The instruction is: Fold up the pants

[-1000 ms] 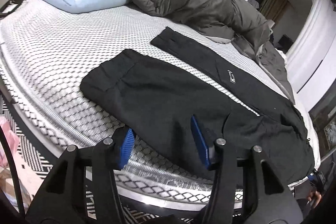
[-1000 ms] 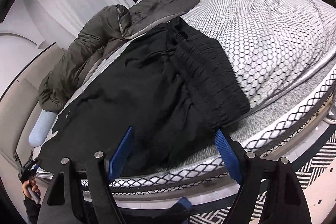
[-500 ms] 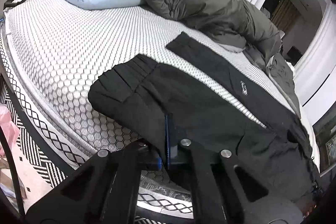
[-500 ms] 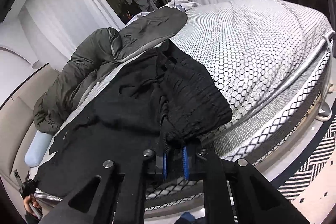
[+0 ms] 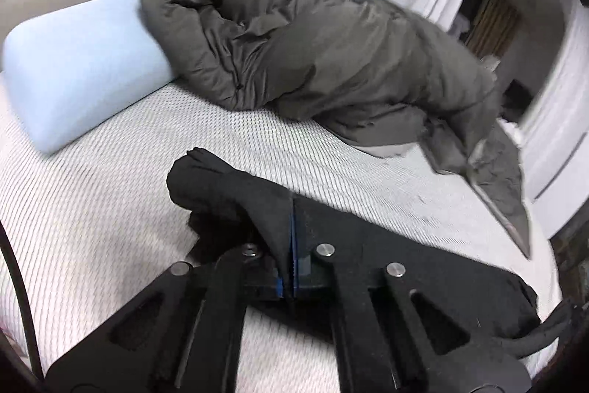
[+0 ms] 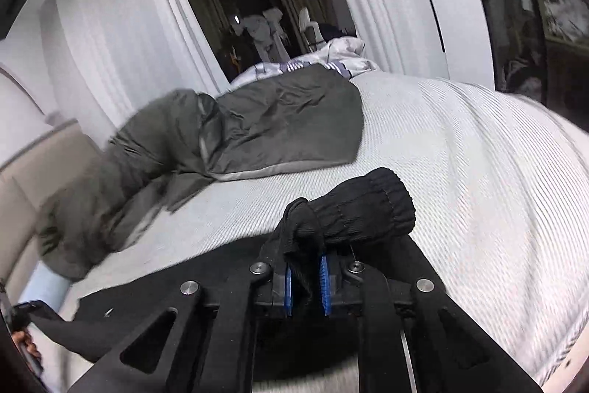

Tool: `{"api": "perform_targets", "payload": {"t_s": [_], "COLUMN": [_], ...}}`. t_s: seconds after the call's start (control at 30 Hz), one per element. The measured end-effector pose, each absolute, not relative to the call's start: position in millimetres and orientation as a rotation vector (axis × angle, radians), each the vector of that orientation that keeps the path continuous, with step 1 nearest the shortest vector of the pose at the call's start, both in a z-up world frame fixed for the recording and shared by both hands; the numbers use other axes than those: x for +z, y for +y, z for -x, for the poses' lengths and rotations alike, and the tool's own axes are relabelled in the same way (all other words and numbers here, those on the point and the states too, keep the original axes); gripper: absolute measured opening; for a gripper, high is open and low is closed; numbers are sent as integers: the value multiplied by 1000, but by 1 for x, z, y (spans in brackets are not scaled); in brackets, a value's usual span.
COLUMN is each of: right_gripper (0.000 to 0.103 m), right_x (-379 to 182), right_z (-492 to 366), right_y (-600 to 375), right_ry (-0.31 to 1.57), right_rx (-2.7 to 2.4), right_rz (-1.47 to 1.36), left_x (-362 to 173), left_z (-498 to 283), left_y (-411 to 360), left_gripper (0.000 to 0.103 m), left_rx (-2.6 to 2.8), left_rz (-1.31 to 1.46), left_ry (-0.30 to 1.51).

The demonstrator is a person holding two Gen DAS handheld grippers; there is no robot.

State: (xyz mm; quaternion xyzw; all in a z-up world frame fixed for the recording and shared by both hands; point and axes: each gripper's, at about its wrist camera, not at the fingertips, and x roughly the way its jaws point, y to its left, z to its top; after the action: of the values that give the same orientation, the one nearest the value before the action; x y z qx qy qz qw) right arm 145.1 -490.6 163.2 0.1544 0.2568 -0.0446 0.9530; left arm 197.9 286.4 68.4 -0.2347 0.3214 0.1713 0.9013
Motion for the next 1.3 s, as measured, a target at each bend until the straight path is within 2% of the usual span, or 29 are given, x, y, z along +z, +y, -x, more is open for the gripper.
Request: {"api": "perform_targets", "payload": {"t_s": [0.03, 0.07, 0.1, 0.13, 0.17, 0.23, 0.3, 0.5, 0.6, 0.67, 0.7, 0.73, 0.87, 0.9, 0.97, 1.0, 1.03, 1.1, 1.23, 1.3], "right_gripper": [15, 29, 57, 64, 66, 67, 80, 83, 86, 86, 86, 86, 86, 86, 86, 86, 86, 86, 86, 86], "right_x": [165, 165, 161, 157, 154, 150, 145, 126, 114, 107, 103, 100, 89, 86, 82, 80, 79, 77, 82, 83], "right_z": [-173, -201, -224, -245, -258, -266, -259, -195, -160, -141, -135, -130, -127, -127, -125, -125, -126, -127, -117, -111], "right_y": [-485, -479, -475, -469, -464, -455, -453, -460, -466, -467, -466, -466, -464, -464, -465, -466, -467, -470, -478, -483], "right_ry": [539, 568, 599, 633, 647, 664, 675, 672, 659, 659, 659, 659, 669, 670, 670, 670, 673, 680, 659, 648], "right_rx": [-130, -169, -184, -181, -184, -216, -177, -98, -55, -20, -8, 3, 19, 21, 24, 22, 18, 14, 5, 1], "right_rz": [-291, -268, -248, -224, -190, -112, -93, -98, -152, -176, -183, -190, -223, -229, -238, -239, -238, -236, -237, -244], "left_x": [65, 57, 50, 41, 37, 33, 26, 8, 0, -6, -11, -15, -46, -54, -61, -61, -61, -51, -31, -34], "left_z": [-225, -253, -271, -285, -287, -282, -271, -213, -179, -176, -183, -188, -231, -239, -248, -251, -253, -240, -190, -176], "left_y": [288, 290, 292, 294, 294, 297, 298, 279, 263, 249, 240, 234, 223, 224, 227, 228, 229, 225, 228, 231], "left_gripper": [11, 20, 53, 87, 96, 99, 101, 101, 97, 81, 66, 59, 58, 54, 39, 19, 10, 4, 4, 4], "left_rx": [357, 331, 322, 345, 363, 374, 356, 295, 245, 148, 118, 115, 102, 115, 133, 127, 120, 153, 170, 192], "left_rz": [482, 482, 483, 481, 481, 483, 486, 479, 532, 545, 534, 518, 579, 607, 642, 662, 674, 644, 604, 584], "left_ry": [711, 766, 805, 841, 838, 801, 811, 825, 790, 808, 834, 848, 943, 953, 931, 897, 878, 824, 736, 767]}}
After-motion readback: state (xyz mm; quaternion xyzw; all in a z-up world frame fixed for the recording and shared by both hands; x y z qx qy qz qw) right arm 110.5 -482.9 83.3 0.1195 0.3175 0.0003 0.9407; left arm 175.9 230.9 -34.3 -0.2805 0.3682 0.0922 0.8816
